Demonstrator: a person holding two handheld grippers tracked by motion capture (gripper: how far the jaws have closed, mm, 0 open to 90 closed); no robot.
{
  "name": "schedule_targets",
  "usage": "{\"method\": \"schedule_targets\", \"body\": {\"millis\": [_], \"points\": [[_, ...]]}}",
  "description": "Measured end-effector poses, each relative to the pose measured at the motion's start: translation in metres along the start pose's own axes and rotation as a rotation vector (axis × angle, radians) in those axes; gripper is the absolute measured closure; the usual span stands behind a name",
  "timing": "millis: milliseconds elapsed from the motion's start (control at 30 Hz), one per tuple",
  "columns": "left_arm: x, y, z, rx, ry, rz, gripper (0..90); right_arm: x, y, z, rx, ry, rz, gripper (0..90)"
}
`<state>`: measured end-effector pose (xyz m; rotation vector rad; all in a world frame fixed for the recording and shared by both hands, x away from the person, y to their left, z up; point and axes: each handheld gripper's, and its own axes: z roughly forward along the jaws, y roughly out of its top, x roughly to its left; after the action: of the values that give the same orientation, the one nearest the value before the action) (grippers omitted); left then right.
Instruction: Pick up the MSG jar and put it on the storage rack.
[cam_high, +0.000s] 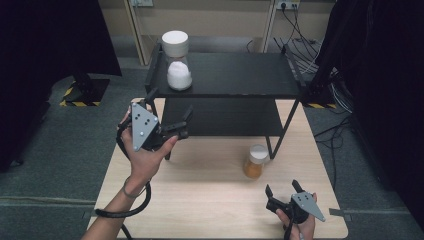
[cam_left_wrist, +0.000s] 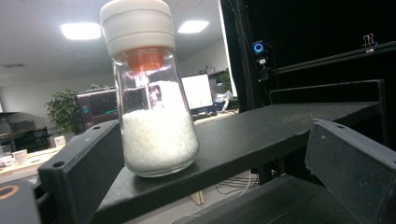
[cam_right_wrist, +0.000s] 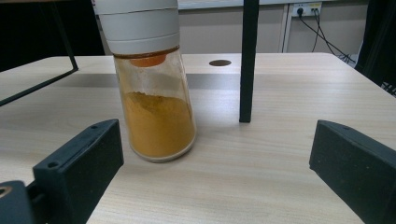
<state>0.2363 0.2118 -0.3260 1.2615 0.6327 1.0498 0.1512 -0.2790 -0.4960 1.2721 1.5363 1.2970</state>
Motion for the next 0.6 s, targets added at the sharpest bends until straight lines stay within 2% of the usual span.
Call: {"method": "schedule_targets", "body": {"millis": [200, 600], "points": [[-0.004, -0.012, -0.008, 0.003, -0.009, -0.005, 3.9, 0.000, 0.000, 0.000, -0.001, 0.000, 0.000, 2.9], [-0.007, -0.039, -0.019, 0.063, -0.018, -0.009, 3.9, 0.000, 0.000, 0.000, -0.001, 0.000, -0.002, 2.9]]}}
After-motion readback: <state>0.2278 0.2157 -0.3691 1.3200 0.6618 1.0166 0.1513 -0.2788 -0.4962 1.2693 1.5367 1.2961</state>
